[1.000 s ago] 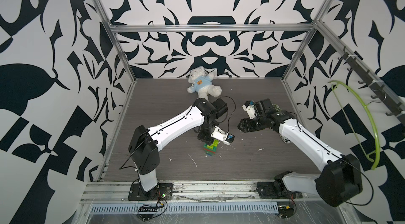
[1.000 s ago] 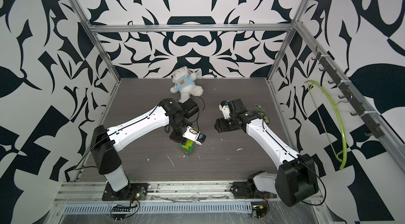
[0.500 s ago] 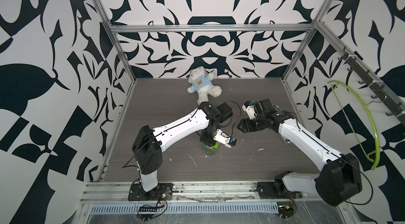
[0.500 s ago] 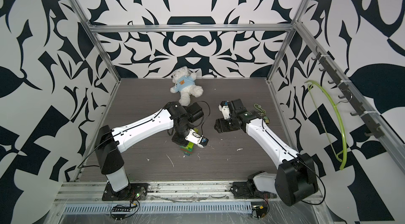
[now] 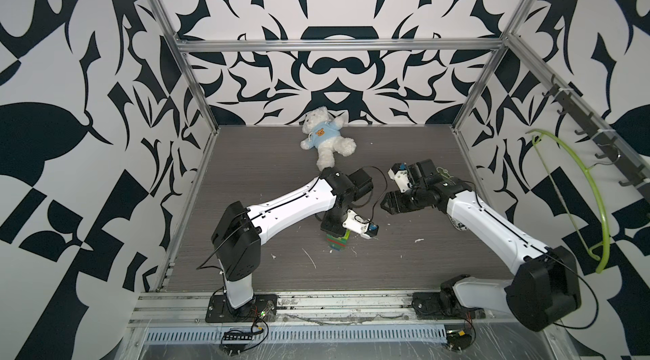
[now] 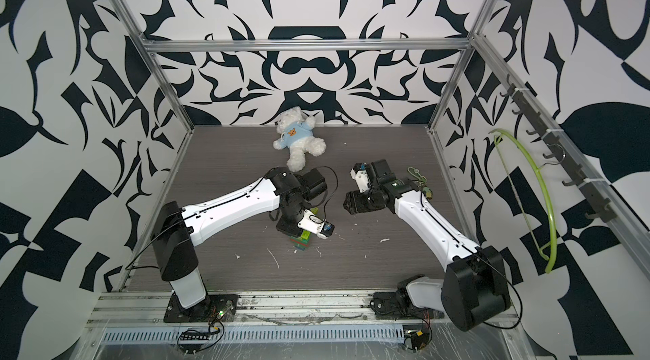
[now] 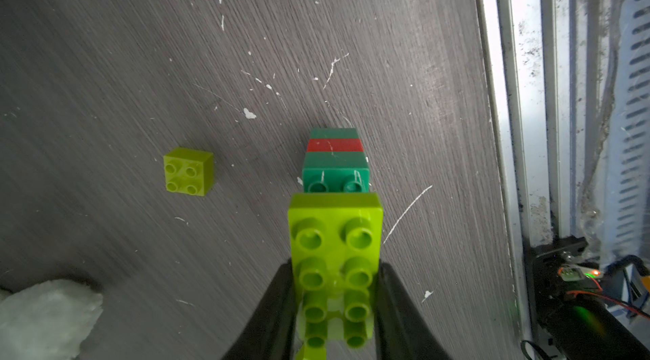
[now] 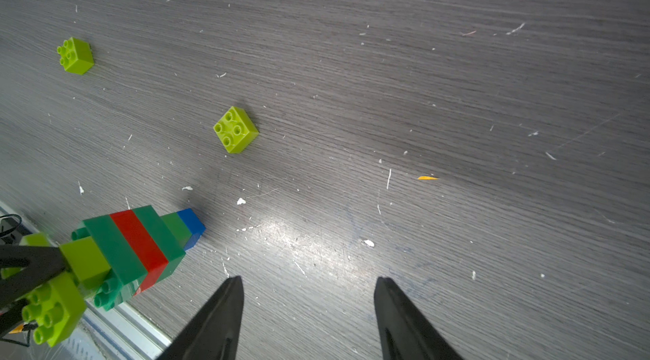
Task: Assemble a carrot with lego
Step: Assemble the lego brick with the lego brick.
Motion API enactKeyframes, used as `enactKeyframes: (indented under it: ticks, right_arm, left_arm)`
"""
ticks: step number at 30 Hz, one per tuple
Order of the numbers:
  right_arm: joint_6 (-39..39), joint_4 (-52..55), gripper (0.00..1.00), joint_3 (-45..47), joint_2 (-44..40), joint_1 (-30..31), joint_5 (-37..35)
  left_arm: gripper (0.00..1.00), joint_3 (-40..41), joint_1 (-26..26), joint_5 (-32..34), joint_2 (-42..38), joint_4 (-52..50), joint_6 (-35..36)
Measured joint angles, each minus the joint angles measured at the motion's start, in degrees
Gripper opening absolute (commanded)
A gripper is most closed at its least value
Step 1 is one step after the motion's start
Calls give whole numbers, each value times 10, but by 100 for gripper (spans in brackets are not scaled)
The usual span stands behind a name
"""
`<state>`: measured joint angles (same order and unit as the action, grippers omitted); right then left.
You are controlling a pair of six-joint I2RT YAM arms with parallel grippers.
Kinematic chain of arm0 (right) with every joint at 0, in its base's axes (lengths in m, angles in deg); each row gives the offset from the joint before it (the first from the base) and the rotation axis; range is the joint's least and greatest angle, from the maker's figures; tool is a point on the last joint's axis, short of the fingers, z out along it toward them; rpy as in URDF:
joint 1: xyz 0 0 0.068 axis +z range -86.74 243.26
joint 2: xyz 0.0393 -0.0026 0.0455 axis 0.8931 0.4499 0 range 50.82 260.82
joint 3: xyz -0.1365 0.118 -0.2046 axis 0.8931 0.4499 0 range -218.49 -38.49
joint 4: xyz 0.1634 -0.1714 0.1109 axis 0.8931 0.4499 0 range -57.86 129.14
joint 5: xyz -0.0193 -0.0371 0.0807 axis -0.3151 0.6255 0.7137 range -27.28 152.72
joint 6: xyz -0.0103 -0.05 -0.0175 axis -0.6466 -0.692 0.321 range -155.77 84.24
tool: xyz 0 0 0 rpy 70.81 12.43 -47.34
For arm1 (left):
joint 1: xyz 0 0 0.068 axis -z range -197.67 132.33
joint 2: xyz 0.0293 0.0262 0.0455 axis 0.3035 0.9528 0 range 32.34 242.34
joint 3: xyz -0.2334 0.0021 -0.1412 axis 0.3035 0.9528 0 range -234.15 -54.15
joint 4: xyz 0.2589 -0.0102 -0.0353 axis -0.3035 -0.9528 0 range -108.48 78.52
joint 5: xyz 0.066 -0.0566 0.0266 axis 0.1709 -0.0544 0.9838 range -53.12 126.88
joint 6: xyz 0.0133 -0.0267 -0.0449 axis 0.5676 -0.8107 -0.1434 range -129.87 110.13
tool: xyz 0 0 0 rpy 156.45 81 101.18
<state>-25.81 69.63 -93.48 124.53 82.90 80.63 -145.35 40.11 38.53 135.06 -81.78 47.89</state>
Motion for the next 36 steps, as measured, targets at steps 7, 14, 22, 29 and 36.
enactKeyframes:
  ticks: [7, 14, 22, 29, 36]
  right_arm:
    - [0, 0, 64, 2, 0, 0, 5]
    - [0, 0, 64, 2, 0, 0, 9]
    - [0, 0, 63, 3, 0, 0, 12]
    - [0, 0, 63, 3, 1, 0, 14]
    - [0, 0, 63, 3, 4, 0, 15]
  left_arm:
    - [15, 5, 0, 0, -3, 8, 9]
    - [15, 7, 0, 0, -5, 9, 21]
    - [15, 10, -11, -10, -9, 14, 26]
    - [15, 19, -16, -15, -18, 23, 25]
    - [15, 19, -16, -18, -21, 27, 25]
